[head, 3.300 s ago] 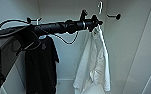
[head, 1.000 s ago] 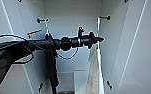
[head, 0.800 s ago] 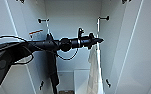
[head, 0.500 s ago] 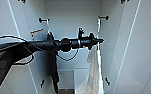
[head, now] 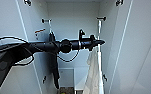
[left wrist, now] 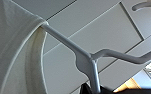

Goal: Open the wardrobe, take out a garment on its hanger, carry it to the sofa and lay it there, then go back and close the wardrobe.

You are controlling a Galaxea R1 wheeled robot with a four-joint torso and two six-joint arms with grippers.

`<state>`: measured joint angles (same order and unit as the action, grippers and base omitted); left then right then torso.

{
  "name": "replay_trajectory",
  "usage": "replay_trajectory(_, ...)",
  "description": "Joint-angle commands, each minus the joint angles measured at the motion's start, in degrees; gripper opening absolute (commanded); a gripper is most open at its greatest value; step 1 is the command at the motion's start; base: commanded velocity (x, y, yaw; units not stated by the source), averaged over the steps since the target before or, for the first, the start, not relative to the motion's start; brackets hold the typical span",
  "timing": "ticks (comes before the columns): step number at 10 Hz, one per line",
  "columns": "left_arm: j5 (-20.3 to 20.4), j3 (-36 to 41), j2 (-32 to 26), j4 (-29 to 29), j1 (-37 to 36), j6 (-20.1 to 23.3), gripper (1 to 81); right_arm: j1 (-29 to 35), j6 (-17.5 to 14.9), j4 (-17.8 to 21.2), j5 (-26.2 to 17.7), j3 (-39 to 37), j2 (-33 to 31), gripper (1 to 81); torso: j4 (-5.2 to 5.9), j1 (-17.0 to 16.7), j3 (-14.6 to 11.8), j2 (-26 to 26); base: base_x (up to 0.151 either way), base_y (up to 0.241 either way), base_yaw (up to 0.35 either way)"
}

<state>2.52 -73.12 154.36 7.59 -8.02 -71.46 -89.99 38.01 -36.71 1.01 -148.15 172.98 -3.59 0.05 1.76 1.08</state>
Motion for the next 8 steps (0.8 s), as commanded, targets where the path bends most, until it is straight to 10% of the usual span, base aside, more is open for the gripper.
replay_trajectory(1,2.7,-0.4,-0.2,1.4,-9.2,1.0,1.0,2.8,0.0,-0.6,-2.2,0.5,0.4,81.1,0.0,0.0,0.0,0.0,-0.12,0.0,0.0)
replay_trajectory(8,2.8,0.6,-1.0,2.5,-7.5,1.1,1.0,2.9,0.0,-0.6,-2.3,0.5,0.4,81.1,0.0,0.0,0.0,0.0,-0.116,-0.055,0.0)
